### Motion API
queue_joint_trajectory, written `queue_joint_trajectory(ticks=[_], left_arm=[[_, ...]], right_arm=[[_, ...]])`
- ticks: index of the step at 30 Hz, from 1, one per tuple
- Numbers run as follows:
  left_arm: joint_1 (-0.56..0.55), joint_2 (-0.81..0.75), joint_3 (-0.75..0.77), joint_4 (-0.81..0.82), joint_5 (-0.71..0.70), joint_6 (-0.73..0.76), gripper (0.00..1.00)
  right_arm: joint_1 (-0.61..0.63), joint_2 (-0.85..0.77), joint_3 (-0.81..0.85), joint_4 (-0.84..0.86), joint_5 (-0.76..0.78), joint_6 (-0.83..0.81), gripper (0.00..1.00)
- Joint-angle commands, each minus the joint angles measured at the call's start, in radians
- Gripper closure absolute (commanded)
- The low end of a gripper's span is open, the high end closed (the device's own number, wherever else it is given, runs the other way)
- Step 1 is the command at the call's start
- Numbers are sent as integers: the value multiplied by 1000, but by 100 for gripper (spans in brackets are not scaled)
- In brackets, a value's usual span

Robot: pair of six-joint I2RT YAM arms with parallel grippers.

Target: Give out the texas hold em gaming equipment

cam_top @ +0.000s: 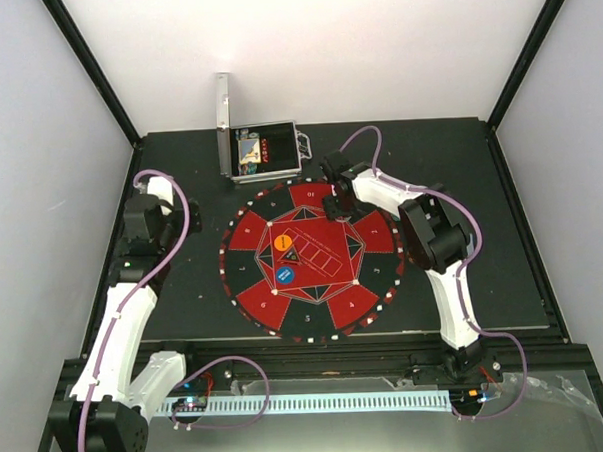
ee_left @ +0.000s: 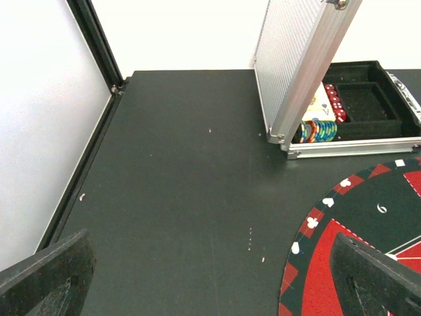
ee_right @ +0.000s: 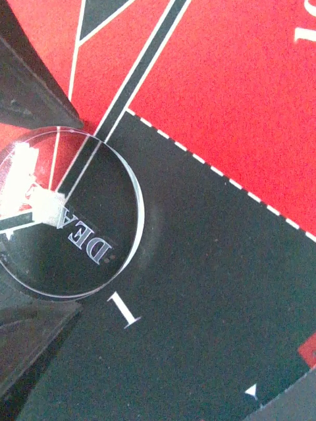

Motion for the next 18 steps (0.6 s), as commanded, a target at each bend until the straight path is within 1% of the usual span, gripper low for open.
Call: queue_joint_trajectory(ticks=[1,5,8,13,16,18], left_arm=[[-4,-12,32,0,34,-17,1],[-4,-10,40,-8,39,-20,1],[-4,-19,40,-10,42,-25,1],[-6,-26,44,-14,47,-29,1],[-7,-27,53,-19,37,-35,1],[-7,-29,58,-23,20,-41,1]], right_arm=[[2,42,13,37,-8,9,26],[2,15,8,38,-3,6,11],[1,-31,3,32,-6,-1,5],[13,-183,-59,40,-31,-8,1],[66,-259,-99,29,-41,16,1],[125,-276,-125,27,-44,43,1]])
